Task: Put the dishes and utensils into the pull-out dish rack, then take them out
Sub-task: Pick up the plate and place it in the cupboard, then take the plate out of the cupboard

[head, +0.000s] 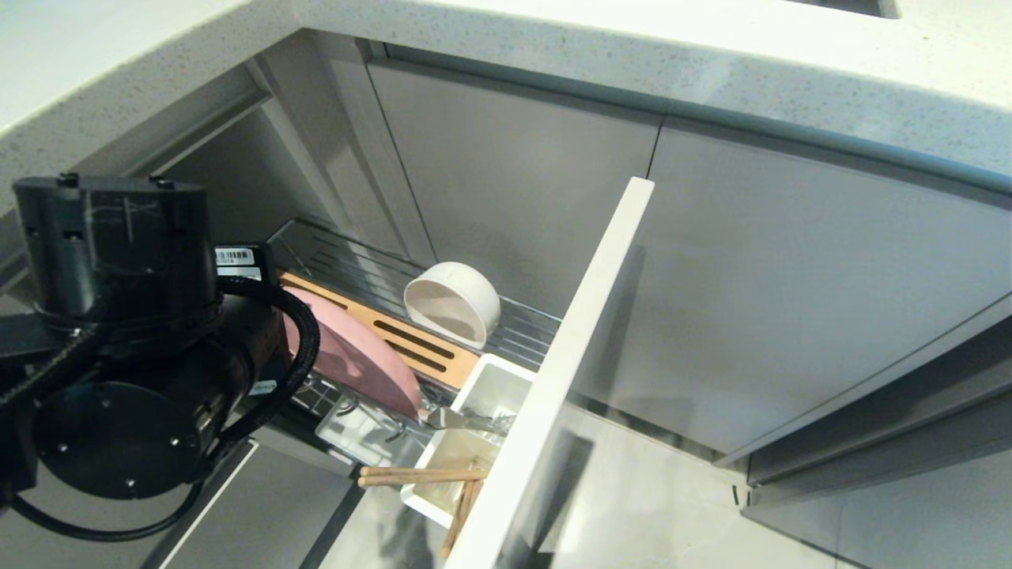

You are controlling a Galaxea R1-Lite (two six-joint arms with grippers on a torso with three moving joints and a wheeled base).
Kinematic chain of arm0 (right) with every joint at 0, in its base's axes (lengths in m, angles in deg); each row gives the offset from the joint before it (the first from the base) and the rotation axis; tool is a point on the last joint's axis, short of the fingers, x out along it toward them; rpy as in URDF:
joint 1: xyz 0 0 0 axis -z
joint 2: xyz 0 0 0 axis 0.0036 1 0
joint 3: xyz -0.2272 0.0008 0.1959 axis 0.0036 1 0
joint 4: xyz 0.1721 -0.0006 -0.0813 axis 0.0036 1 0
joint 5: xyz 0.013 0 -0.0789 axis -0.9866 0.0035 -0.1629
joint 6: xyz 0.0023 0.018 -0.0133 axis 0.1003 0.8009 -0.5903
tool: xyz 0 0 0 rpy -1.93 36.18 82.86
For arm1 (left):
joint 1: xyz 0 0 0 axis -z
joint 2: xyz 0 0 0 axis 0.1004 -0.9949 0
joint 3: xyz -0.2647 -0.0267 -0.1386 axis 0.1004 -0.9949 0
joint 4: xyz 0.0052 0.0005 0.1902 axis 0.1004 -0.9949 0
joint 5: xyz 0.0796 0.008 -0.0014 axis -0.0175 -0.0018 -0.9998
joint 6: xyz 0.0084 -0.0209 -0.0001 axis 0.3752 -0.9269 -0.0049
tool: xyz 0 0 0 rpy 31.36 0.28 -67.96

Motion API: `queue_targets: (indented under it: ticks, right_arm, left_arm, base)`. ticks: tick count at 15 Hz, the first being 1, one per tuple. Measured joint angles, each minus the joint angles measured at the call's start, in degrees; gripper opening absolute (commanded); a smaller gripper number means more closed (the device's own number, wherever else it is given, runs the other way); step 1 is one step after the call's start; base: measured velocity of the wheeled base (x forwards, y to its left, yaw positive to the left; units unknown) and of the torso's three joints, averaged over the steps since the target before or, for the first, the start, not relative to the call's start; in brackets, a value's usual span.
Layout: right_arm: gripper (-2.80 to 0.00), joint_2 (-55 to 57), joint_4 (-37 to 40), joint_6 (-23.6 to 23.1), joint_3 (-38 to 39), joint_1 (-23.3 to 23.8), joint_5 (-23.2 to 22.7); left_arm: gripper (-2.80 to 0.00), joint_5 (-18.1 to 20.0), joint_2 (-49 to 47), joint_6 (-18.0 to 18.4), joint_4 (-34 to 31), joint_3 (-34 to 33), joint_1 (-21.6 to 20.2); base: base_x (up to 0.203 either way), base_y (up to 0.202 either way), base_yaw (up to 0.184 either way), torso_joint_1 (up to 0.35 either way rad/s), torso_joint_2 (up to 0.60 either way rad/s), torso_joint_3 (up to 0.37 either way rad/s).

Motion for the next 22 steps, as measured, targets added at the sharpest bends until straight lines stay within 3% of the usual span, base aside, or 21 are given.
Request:
queue_targets:
  ticks: [12, 13, 16, 20, 22]
  right_arm:
    - [-2.8, 0.0, 0.0, 0.0, 0.0, 0.0, 0.0]
    - [-2.8, 0.0, 0.0, 0.0, 0.0, 0.0, 0.0]
    - [-2.8, 0.0, 0.0, 0.0, 0.0, 0.01, 0.0]
    - [-2.8, 0.0, 0.0, 0.0, 0.0, 0.02, 0.0]
    - [-2.8, 0.0, 0.0, 0.0, 0.0, 0.0, 0.0]
  left_arm:
    - [0.0, -0.06, 4.14, 0.17, -9.71, 0.97, 0.49]
    - [-2.8, -0.13, 5.15, 0.5, -9.83, 1.24, 0.74]
    - [-2.8, -0.14, 7.95, 0.77, -14.88, 2.56, 1.24]
    - [-2.8, -0.65, 10.34, 1.52, -26.38, 8.25, 1.79]
    - [-2.8, -0.73, 11.0, 6.46, -30.9, 11.96, 1.87]
  base:
    - [0.0, 0.0, 0.0, 0.0, 0.0, 0.0]
    - [0.0, 0.0, 0.0, 0.0, 0.0, 0.0]
    - [0.0, 0.0, 0.0, 0.0, 0.0, 0.0]
    - [0.0, 0.0, 0.0, 0.0, 0.0, 0.0]
    - [0.0, 0.0, 0.0, 0.0, 0.0, 0.0]
